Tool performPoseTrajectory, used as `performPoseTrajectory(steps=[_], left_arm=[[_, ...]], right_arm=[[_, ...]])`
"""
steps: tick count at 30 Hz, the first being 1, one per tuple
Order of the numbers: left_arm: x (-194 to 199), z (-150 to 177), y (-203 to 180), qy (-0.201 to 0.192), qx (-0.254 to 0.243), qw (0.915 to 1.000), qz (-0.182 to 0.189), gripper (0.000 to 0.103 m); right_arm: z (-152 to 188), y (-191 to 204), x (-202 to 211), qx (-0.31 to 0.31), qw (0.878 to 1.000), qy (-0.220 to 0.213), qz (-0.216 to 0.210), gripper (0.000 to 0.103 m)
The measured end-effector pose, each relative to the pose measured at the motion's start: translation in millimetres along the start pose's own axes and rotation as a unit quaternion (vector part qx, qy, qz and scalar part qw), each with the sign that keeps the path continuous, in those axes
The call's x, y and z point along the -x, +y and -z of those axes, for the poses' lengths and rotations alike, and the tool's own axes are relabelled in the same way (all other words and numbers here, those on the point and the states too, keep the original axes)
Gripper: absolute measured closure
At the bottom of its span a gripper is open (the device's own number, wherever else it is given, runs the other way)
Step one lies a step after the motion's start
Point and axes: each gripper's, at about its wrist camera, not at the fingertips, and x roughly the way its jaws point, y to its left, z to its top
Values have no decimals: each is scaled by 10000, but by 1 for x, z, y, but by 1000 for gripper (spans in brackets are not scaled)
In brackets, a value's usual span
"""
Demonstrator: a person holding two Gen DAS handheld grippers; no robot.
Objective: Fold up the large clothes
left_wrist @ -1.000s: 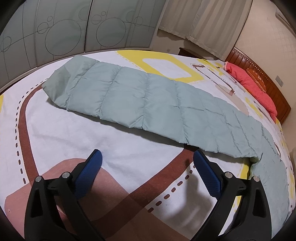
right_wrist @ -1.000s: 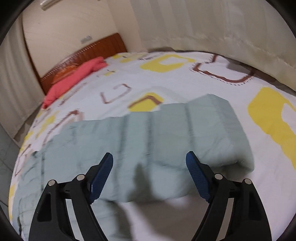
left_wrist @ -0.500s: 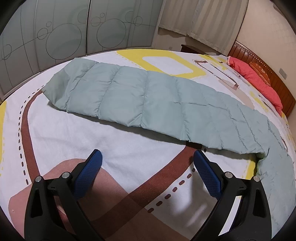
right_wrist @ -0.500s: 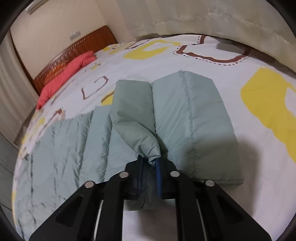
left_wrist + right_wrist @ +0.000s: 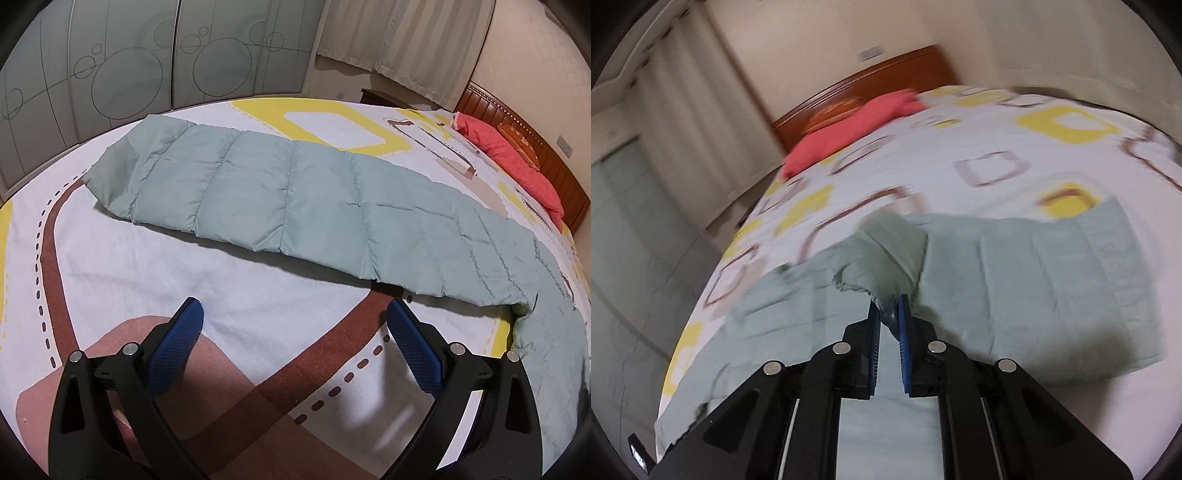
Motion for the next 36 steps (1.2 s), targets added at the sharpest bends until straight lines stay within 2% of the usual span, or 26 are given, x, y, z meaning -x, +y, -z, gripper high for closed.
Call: performPoseTrajectory(steps=[4,10,13,16,17,19,20,22,23,25,28,29,30,31,33,35,36], left_arm=[[1,1,2,-16,25,10000,49,3],[3,1,4,-41,53,9999,113,3],[3,1,5,-52,76,9999,146,2],[4,1,5,-59,94,9998,169,2],[4,1,5,-63,94,9998,171,2],[4,1,5,-61,95,9998,169,2],[4,2,5,-62,94,9998,169,2],[4,2,5,-62,96,9998,170,2],[4,2,5,-64,93,9998,167,2],[4,2,5,-59,92,9998,164,2],[4,2,5,-58,88,9998,159,2],[4,2,6,-57,87,9998,156,2],[4,1,6,-54,85,9998,151,2],[4,1,5,-55,81,9998,146,2],[4,1,4,-53,74,9999,136,2],[4,1,4,-56,71,9999,132,2],[4,1,4,-57,69,9999,131,2]], right_arm=[[12,69,-39,381,9981,325,-348,94],[37,138,-80,810,9920,725,-640,94],[52,156,-92,1030,9892,860,-585,94],[57,152,-93,1054,9896,903,-373,93],[57,145,-92,1033,9903,877,-297,89],[53,126,-88,963,9923,778,-2,56],[50,116,-85,880,9935,710,123,32],[43,94,-77,724,9954,460,427,30],[41,85,-78,750,9942,482,599,30],[39,71,-87,806,9910,679,821,30],[42,63,-101,961,9868,947,895,30],[45,64,-105,1040,9854,1012,887,30],[47,65,-110,1138,9834,1074,923,37],[48,64,-111,1153,9829,1084,938,46],[48,59,-114,1053,9833,1157,926,73],[46,53,-115,881,9854,1194,835,91],[43,53,-114,818,9866,1173,787,94]])
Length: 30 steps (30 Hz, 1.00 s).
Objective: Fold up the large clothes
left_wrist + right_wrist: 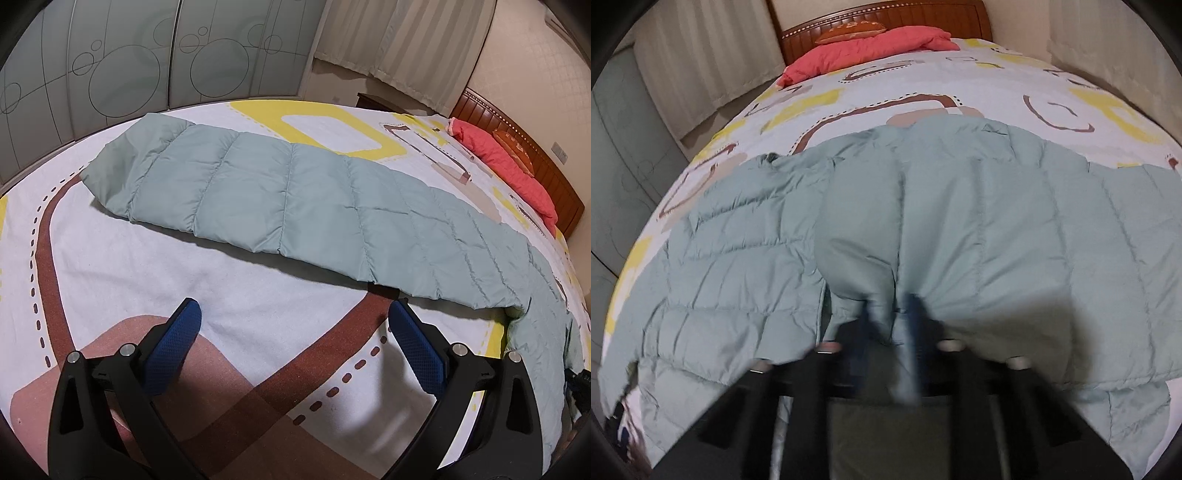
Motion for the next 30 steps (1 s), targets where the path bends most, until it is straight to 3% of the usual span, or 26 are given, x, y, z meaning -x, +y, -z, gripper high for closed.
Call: performPoseTrajectory(steps=[8,15,22,26,29,30], left_arm=[[0,0,0,2,4,10000,5,2],[0,0,0,0,-3,10000,-5,2],[-1,0,-1,5,-10,10000,-15,2],[-2,0,-1,5,-14,10000,-20,2],[-2,1,-1,7,-19,10000,-26,2],[-2,0,0,10,-24,10000,-33,2]], right_arm=[[-5,50,24,364,9967,-253,-683,96],[10,102,7,861,9891,194,-1175,96],[25,113,-6,1043,9832,473,-1424,95],[26,112,0,1081,9787,498,-1671,85],[31,111,12,1078,9750,431,-1897,44],[33,109,20,1082,9736,335,-1982,42]])
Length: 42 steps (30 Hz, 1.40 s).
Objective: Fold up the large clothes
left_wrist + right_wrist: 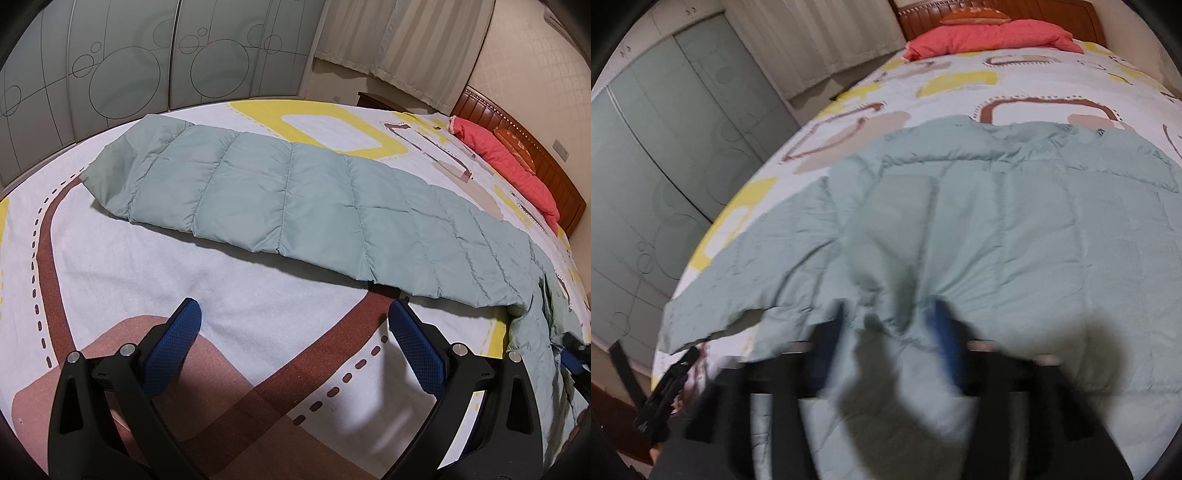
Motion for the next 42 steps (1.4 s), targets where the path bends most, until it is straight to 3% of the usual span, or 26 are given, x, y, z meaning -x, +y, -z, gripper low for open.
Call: performPoseTrajectory(steps=[4,7,11,14,18,22,26,31,34,37,42], left_arm=[[-1,0,-1,1,-5,10000,-7,2],[-2,0,-1,0,-9,10000,-12,2],[-2,0,-2,-4,-27,10000,-34,2],[-3,0,-3,-2,-48,10000,-58,2],[-4,1,-4,7,-91,9999,-107,2],[-4,1,-6,15,-122,9998,-148,2],[-4,1,-6,15,-125,9998,-151,2],[-4,2,-6,15,-144,9997,-174,2],[-4,2,-7,28,-172,9996,-213,2],[-4,1,-6,34,-164,9997,-203,2],[-5,2,-6,30,-170,9996,-209,2]], right_arm=[[5,-5,30,109,9995,-286,14,42],[2,-41,66,-206,9974,-611,311,45],[-7,-115,105,-663,9845,-947,1316,50],[-20,-180,120,-1083,9652,-1081,2119,57],[-30,-233,108,-1267,9536,-885,2583,60],[-33,-260,77,-1207,9580,-458,2562,60],[-40,-255,84,-1076,9594,-456,2566,60],[-13,-218,109,-811,9570,-832,2657,60],[-1,-228,87,-996,9645,-426,2407,59],[1,-219,91,-889,9590,-494,2646,59],[12,-185,108,-773,9613,-776,2528,59]])
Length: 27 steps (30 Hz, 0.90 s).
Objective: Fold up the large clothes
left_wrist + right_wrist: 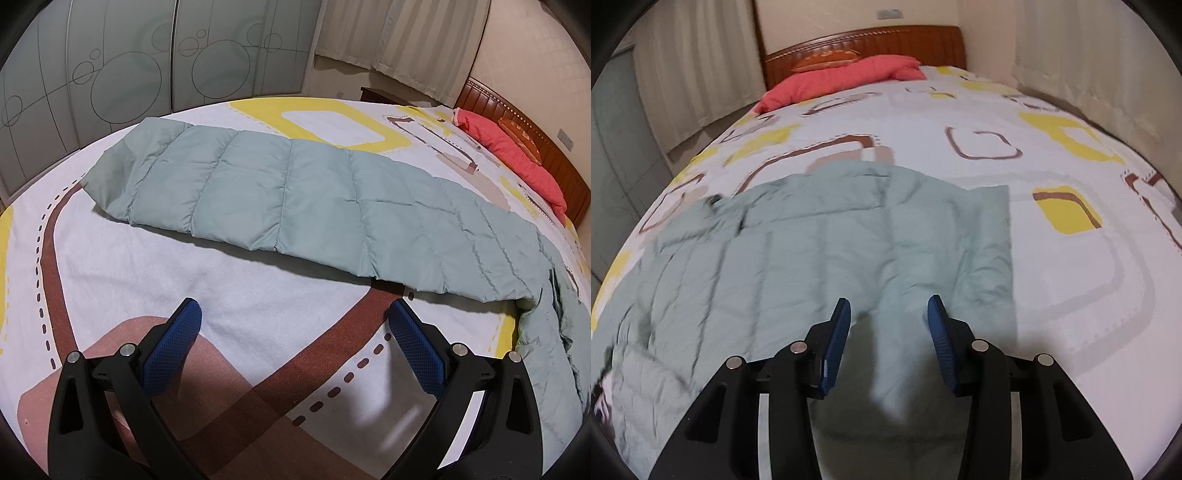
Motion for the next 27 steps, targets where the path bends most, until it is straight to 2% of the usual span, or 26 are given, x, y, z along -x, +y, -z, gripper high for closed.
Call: performPoseTrajectory(steps=[4,8,12,14,17,20,24,26,27], left_arm=[[1,0,0,-3,37,10000,44,2],[4,-1,4,18,135,9998,176,2],[10,-7,16,91,290,9979,565,2],[14,-10,29,1,496,9963,703,2],[19,-17,63,-292,976,9932,562,3],[13,-30,101,-455,1479,9863,577,5],[-5,-51,138,-572,2076,9720,943,8],[-10,-59,144,-615,2183,9706,806,20],[-11,-60,146,-636,2246,9698,713,46]], right_arm=[[16,9,-22,145,9995,263,54,58],[18,11,-25,188,9994,244,128,58],[20,10,-24,178,9996,182,106,55],[22,11,-24,194,9996,169,83,54],[24,11,-23,188,9997,147,67,54],[25,11,-22,180,9997,135,60,54],[24,11,-22,182,9997,124,59,54],[24,11,-22,180,9998,116,59,54],[24,11,-22,180,9998,104,61,54]])
